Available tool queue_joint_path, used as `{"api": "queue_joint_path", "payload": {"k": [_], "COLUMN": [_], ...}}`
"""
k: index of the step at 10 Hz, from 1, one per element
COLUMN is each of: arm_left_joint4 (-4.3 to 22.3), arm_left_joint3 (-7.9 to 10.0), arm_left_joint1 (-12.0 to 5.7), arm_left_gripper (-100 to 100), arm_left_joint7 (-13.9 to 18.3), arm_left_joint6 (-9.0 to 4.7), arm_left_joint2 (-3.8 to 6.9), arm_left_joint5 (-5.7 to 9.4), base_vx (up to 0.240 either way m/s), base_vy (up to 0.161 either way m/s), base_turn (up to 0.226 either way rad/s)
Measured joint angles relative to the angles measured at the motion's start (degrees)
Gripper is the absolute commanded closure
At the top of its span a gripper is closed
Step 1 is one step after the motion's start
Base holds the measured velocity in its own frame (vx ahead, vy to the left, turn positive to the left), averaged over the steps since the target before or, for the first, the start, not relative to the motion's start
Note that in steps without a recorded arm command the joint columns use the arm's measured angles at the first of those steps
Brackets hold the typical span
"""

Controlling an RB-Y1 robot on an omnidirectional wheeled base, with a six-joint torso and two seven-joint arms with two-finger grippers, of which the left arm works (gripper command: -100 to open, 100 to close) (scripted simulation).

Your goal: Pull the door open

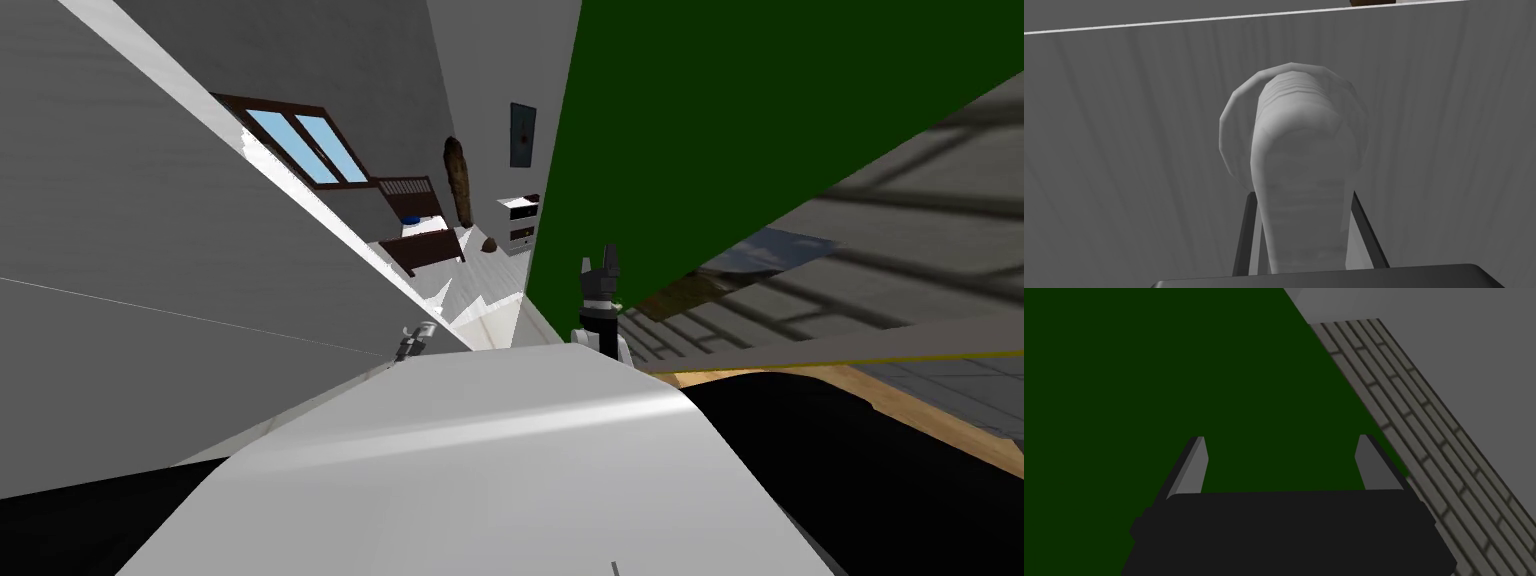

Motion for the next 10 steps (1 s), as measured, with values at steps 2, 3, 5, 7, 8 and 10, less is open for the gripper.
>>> {"api": "queue_joint_path", "payload": {"k": [2,3,5,7,8,10], "arm_left_joint4": [-0.2,0.7,1.9,1.9,4.2,3.5], "arm_left_joint3": [-0.21,-0.33,-0.44,-0.60,-0.79,-0.85], "arm_left_joint1": [1.04,0.88,1.21,1.64,0.91,1.18], "arm_left_gripper": [100,100,100,100,100,100], "arm_left_joint7": [0.2,0.2,0.4,0.6,0.8,0.5], "arm_left_joint6": [-0.89,-1.47,-3.00,-4.18,-5.81,-5.17], "arm_left_joint2": [0.30,0.24,0.47,0.73,0.72,0.51], "arm_left_joint5": [-0.01,-0.07,-0.02,0.01,-0.08,0.13], "base_vx": [-0.158,-0.096,-0.166,-0.185,-0.091,-0.190], "base_vy": [0.035,0.043,0.070,0.064,0.031,0.058], "base_turn": [-0.074,-0.101,-0.206,-0.139,-0.032,-0.171]}}
